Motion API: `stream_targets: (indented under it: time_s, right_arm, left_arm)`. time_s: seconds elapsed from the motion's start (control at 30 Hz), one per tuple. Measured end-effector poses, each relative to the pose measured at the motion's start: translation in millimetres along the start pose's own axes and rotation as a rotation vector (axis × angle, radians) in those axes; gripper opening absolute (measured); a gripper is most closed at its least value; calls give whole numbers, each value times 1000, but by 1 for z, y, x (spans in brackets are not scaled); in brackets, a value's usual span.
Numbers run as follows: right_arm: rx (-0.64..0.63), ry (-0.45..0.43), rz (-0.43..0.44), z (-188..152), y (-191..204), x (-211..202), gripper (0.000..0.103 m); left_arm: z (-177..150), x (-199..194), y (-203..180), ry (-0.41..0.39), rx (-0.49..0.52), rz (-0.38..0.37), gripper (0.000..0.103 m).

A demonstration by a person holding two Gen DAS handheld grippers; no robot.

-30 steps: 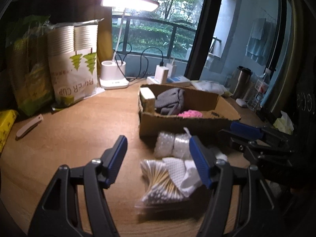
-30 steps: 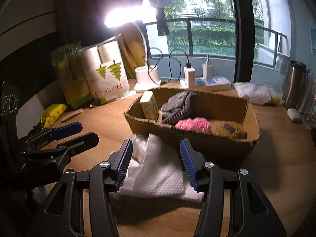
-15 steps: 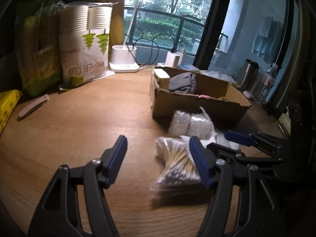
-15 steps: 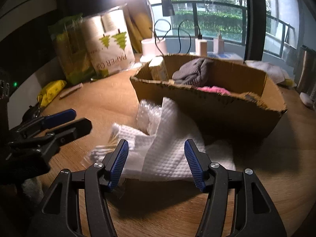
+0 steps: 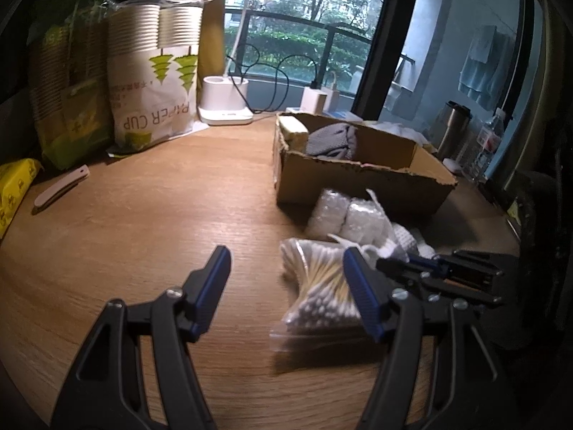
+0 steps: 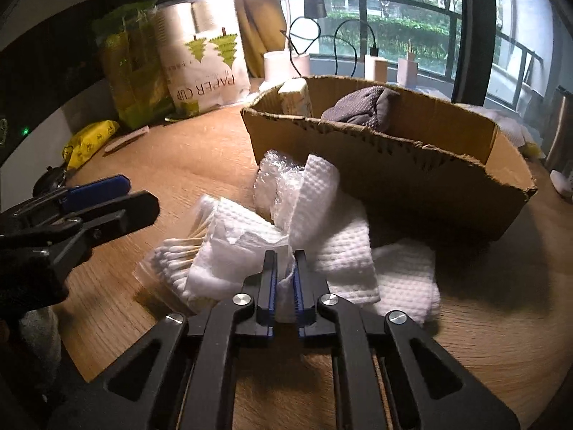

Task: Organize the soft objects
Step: 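Grasp the white towel with the right tool and lift it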

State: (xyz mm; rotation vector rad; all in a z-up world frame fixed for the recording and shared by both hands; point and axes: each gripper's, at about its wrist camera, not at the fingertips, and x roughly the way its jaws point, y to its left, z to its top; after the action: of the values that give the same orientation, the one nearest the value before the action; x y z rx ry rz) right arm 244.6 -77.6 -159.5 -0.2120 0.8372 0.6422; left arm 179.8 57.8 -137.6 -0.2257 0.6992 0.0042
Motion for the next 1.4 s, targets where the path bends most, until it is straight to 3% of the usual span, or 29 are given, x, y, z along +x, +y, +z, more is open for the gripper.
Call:
stream_targets:
  time_s: [0.37,0.53,0.6,0.63,0.7,0.77,0.83,0.9,1.03,1.4]
  right_arm:
    - [17,-133,-27,1,-23,-66,5]
    - [44,-146,-24,-4,-36,-77,6]
    - [47,-127,-17,-7,-35,-69,14]
    - [49,-121,-13,-8,-33,-66,28]
    - [49,-100,13,-11,-31,-60,42]
    - [35,-82,23,-12,-25,-51,45]
    - [28,-65,26,-11,-21,-44,56]
    - [27,-52,29,-9,-19,-35,61]
    - [33,-20,8,-6,-19,-18,68]
    - [-56,31,-2,-3,8,8,69]
  left_arm:
    - [0,6,-22,25,40,-8,67]
    - [0,9,-27,33,38,-7,67]
    - [0,9,-28,34,39,-4,67]
    - [0,9,-28,34,40,-2,67]
    - [0,8,-25,31,37,2,67]
    - [0,9,-21,30,32,9,67]
    - [1,9,-16,30,24,13,67]
    - [1,10,-11,31,15,13,67]
    - [0,13,-3,33,7,6,67]
    - [-2,20,9,45,-16,-10,67]
